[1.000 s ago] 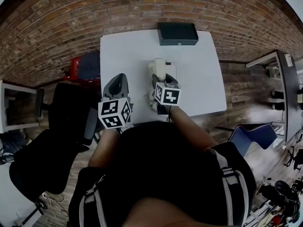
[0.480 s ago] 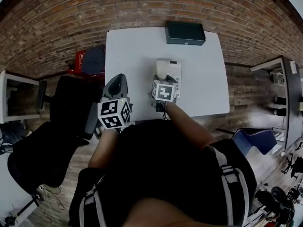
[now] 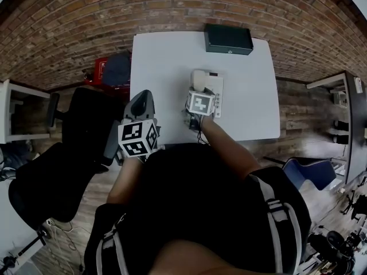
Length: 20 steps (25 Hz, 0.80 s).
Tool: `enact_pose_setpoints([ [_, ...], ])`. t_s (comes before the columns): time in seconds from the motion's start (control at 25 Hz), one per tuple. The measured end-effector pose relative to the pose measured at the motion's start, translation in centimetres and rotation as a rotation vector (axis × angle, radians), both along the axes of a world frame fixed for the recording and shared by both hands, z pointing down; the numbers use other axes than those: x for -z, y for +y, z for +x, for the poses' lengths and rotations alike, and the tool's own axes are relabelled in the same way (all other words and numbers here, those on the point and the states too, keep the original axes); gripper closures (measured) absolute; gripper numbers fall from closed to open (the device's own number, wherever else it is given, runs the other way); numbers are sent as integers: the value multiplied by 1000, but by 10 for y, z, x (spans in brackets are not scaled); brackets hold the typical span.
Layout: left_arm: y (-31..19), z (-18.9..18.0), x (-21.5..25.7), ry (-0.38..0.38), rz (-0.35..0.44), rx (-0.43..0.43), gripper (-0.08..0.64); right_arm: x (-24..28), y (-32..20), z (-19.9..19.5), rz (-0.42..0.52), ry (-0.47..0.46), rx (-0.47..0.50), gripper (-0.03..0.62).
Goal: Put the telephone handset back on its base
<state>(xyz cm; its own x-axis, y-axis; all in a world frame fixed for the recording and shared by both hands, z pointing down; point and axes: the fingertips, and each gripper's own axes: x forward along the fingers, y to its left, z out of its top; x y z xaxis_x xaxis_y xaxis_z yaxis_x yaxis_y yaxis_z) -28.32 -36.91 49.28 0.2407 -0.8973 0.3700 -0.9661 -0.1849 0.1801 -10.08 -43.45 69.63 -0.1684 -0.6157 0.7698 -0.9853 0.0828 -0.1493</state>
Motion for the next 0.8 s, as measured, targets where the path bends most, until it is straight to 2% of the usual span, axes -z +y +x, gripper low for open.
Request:
enact_pose_setpoints([
  [0.24,-1,-2,1,-5,4,4,551,-1,-6,-5,22,28,9,387],
  [0.44,-1,-5,1,-7,2,10,550,-9,4,-10,-38,37,14,387],
  [0.8,0,-8,-3,-11,-9,7,551,-8,3,-12,-7,89,-3,383],
])
